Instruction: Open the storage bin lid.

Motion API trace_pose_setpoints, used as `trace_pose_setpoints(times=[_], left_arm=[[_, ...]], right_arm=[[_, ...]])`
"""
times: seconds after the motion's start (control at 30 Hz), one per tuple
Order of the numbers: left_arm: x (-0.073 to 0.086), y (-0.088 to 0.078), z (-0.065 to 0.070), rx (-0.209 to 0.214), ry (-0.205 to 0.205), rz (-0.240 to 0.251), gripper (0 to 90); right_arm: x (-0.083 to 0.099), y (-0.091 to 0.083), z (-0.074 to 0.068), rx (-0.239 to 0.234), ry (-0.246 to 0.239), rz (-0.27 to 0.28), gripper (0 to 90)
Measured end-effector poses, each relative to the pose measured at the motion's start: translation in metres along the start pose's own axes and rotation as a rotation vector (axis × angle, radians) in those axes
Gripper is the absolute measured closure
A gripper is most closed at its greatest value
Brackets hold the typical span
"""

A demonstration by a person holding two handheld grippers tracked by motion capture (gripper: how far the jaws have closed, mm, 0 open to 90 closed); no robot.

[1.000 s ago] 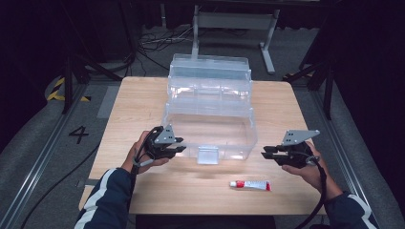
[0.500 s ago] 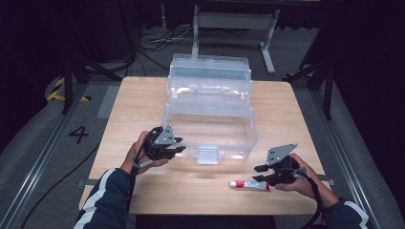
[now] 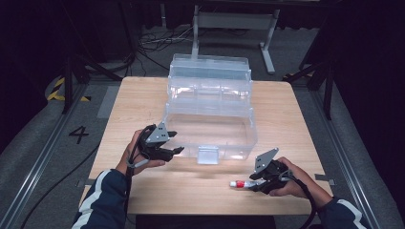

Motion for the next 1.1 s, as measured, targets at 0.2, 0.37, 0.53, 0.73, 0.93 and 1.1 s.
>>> trace_pose_setpoints(times=[0.2, 0.37, 0.53, 0.73, 0.93, 1.1], left_arm=[[0.003, -0.009, 0.000, -0.059, -0.018, -0.013, 23.6], [0.008, -0.018, 0.000, -0.088, -0.022, -0.037, 19.9], [0.023, -0.030, 0.003, -0.113, -0.031, -0.058, 19.4], [0.044, -0.035, 0.001, -0.139, -0.060, -0.089, 19.4], [0.074, -0.024, -0.001, -0.119, -0.086, -0.187, 20.0], [0.094, -0.019, -0.007, -0.103, -0.114, -0.232, 20.3]], right_arm=[[-0.005, 0.009, -0.001, 0.007, -0.018, -0.084, 57.6], [-0.009, 0.015, 0.000, 0.019, -0.026, -0.120, 58.2], [-0.013, 0.022, 0.002, 0.029, -0.042, -0.122, 61.8], [-0.015, 0.023, 0.001, 0.030, -0.043, -0.115, 68.3], [-0.013, 0.022, 0.000, 0.035, -0.034, -0.099, 70.7], [-0.010, 0.020, 0.004, 0.044, -0.036, -0.093, 70.8]])
Point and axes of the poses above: each handheld gripper's, and its own axes: y roughly forward along the jaws, x roughly out of its underside, z roughly to its right, the point moved 2 cm from there along y, roughly forward along the jaws, and after that the axes turned 1 degree about -z, right-handed, at the moved point
